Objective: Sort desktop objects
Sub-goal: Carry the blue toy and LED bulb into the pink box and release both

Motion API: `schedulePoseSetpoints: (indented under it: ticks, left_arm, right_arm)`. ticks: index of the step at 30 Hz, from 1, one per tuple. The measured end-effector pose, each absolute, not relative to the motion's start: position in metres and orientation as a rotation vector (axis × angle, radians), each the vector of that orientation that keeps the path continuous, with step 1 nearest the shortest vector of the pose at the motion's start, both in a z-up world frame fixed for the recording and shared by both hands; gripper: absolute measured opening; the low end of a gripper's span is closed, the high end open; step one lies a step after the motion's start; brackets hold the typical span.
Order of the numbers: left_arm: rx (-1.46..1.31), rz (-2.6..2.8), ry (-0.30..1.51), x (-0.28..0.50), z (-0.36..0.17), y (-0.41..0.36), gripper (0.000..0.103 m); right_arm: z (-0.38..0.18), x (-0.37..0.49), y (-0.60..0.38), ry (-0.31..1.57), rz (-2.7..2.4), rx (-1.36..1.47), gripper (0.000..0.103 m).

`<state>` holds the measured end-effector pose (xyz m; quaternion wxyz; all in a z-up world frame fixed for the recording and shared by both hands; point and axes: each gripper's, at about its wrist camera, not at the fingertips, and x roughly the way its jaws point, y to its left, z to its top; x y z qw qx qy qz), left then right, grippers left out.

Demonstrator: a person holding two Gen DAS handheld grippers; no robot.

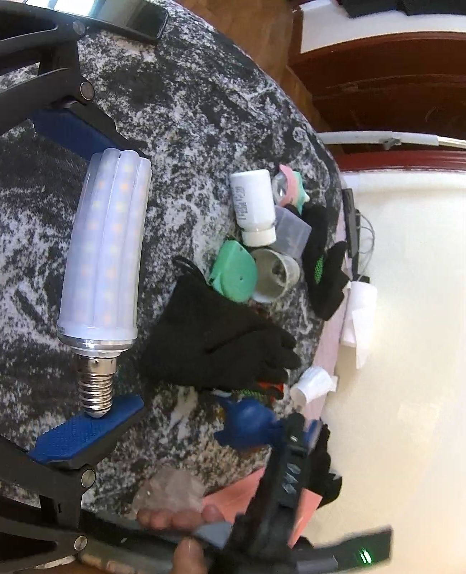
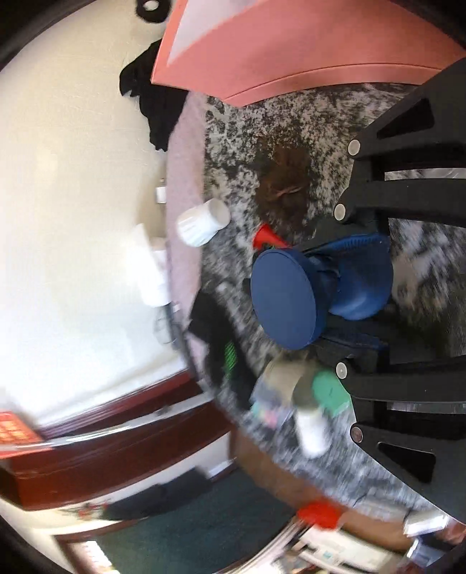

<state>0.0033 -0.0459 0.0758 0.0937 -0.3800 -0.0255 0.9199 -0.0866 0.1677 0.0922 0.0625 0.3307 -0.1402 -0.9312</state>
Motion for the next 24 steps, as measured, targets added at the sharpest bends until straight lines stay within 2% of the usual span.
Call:
schedulePoseSetpoints:
  ticks: [8,12,18,24]
  left_arm:
    - [-1.052,2.750,-0.058,0.020,0.095,-0.032,0.101]
    - [-1.020,2.740,-0.106,0.025,0.107,-0.024,0.101]
    - [-0.930,2.715,-0.097,0.035,0.127,0.011,0.101]
    - [-0.845,2.675,-0.034,0.047,0.140,0.070,0.101]
  right_arm:
    - [0.133,-0.007,0.173,-0.437,-2.973,0.825,0.040]
    - [0.151,0.037,0.178,-0.420,-3.068,0.731,0.040]
    - [0.178,0.101,0.186,-0.401,-3.202,0.583,0.040]
    - [0.180,0.135,0.229,-0.549,-3.285,0.492,0.040]
